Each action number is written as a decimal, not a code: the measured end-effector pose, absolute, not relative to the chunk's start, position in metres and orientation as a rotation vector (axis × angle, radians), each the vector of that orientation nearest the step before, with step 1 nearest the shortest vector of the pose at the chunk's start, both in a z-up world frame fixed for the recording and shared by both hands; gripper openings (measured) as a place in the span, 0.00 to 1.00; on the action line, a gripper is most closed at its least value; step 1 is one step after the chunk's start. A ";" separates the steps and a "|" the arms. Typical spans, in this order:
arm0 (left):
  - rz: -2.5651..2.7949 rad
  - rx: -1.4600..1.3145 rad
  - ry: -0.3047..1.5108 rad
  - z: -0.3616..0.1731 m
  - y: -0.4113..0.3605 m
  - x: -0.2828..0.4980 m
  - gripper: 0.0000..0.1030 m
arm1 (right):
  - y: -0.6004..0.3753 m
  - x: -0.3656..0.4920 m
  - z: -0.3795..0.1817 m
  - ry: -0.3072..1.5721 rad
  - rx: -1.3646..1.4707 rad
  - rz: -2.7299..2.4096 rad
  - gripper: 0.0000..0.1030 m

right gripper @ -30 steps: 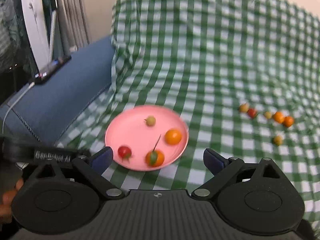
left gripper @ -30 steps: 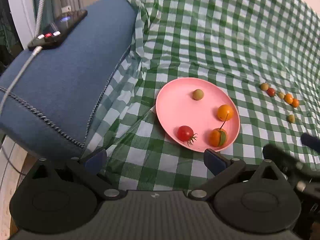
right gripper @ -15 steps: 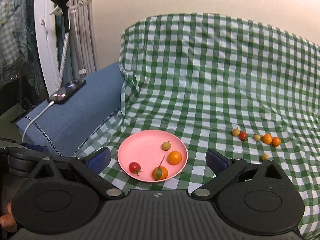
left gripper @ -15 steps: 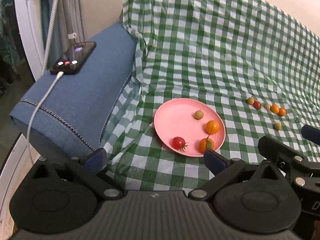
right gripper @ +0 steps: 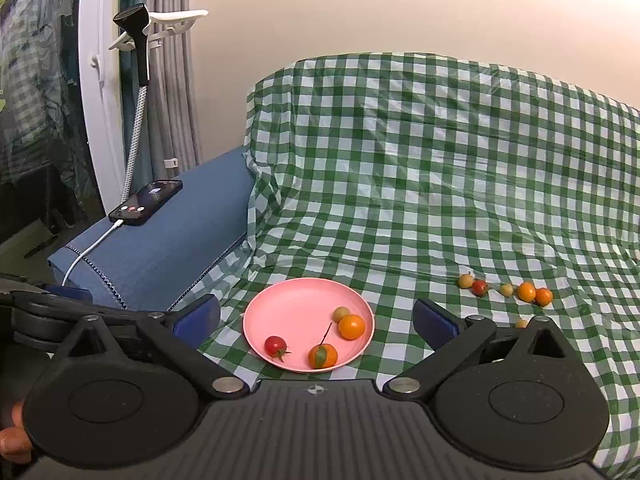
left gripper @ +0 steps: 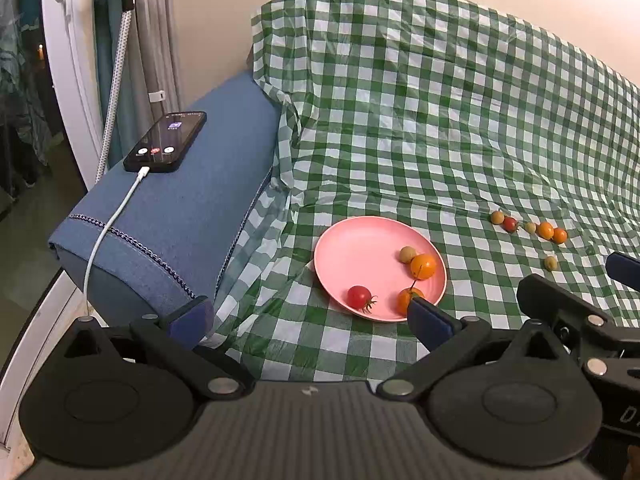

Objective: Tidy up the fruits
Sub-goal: 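Lift both open tools away from the pink plate, then move both open tools toward the row of fruits on the cloth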

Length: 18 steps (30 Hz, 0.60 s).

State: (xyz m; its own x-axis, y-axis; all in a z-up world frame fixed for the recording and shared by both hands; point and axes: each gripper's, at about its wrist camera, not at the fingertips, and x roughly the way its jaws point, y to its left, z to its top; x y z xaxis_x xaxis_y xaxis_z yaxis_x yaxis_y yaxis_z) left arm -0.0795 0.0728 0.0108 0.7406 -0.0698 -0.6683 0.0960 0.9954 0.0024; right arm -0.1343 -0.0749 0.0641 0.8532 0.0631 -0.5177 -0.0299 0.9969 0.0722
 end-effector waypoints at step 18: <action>-0.090 0.043 0.709 0.018 0.076 -0.089 1.00 | -0.073 -0.146 0.067 0.520 0.066 0.041 0.99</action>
State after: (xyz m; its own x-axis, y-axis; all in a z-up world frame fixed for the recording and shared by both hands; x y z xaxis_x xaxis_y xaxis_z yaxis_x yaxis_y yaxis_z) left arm -0.0885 0.0765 0.0178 0.7553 -0.0683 -0.6518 0.0976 0.9952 0.0089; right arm -0.1463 -0.0727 0.0674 0.8672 0.0555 -0.4949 -0.0219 0.9971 0.0735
